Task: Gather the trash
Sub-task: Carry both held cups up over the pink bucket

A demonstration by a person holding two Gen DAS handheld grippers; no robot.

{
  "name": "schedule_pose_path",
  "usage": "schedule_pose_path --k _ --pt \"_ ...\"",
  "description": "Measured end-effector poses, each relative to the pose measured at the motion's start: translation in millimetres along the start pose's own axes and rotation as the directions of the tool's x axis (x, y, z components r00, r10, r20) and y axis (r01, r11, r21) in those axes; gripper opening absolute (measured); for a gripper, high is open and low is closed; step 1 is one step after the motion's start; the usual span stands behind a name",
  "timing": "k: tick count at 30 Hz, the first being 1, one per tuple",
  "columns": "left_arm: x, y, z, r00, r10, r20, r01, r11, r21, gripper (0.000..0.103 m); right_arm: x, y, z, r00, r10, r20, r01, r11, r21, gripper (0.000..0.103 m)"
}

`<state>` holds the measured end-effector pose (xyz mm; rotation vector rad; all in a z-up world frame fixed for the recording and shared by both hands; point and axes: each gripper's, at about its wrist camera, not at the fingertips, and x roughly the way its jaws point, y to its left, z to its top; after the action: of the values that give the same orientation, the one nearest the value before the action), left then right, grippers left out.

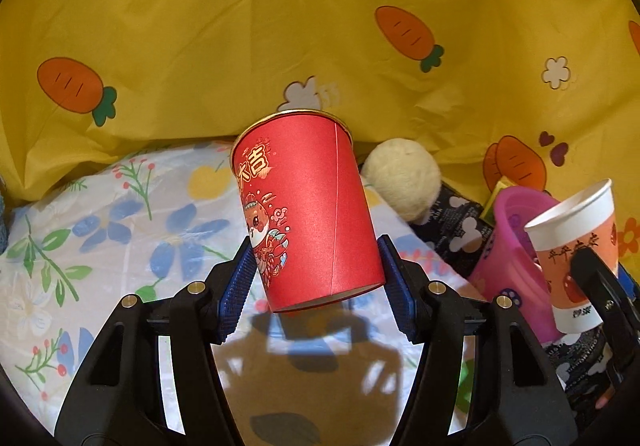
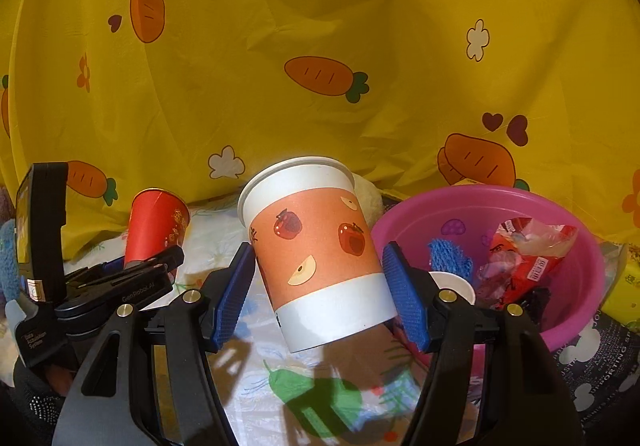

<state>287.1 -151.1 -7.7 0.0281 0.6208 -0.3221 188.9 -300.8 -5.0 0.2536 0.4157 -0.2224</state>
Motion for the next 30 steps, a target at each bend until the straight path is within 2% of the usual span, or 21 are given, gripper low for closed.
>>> schedule_pose_path --k 8,12,18,25,30 --pt "-31.2 -65.7 -4.2 0.990 -0.135 0.028 0.132 0.987 0.091 0.060 -33.8 -51.6 8.8 0.993 -0.104 0.052 0.102 0.994 0.039 0.064" --pt "-35.8 -99.4 -5.3 0.975 -0.222 0.030 0.216 0.968 0.126 0.060 -41.2 -79.3 14.6 0.986 -0.154 0.063 0.150 0.986 0.071 0.064" --pt "-27.8 -137.8 -0.3 0.942 -0.335 0.025 0.328 0.933 0.146 0.060 -41.7 -107.2 21.9 0.978 -0.196 0.074 0.188 0.977 0.101 0.064" --pt "-5.8 -169.6 1.9 0.918 -0.396 0.001 0.389 0.903 0.184 0.060 -38.1 -127.8 27.7 0.973 -0.218 0.077 0.206 0.969 0.134 0.064" --pt "17.6 -182.6 -3.2 0.912 -0.408 -0.044 0.408 0.891 0.199 0.061 -32.8 -137.5 27.3 0.970 -0.231 0.073 0.219 0.965 0.141 0.064"
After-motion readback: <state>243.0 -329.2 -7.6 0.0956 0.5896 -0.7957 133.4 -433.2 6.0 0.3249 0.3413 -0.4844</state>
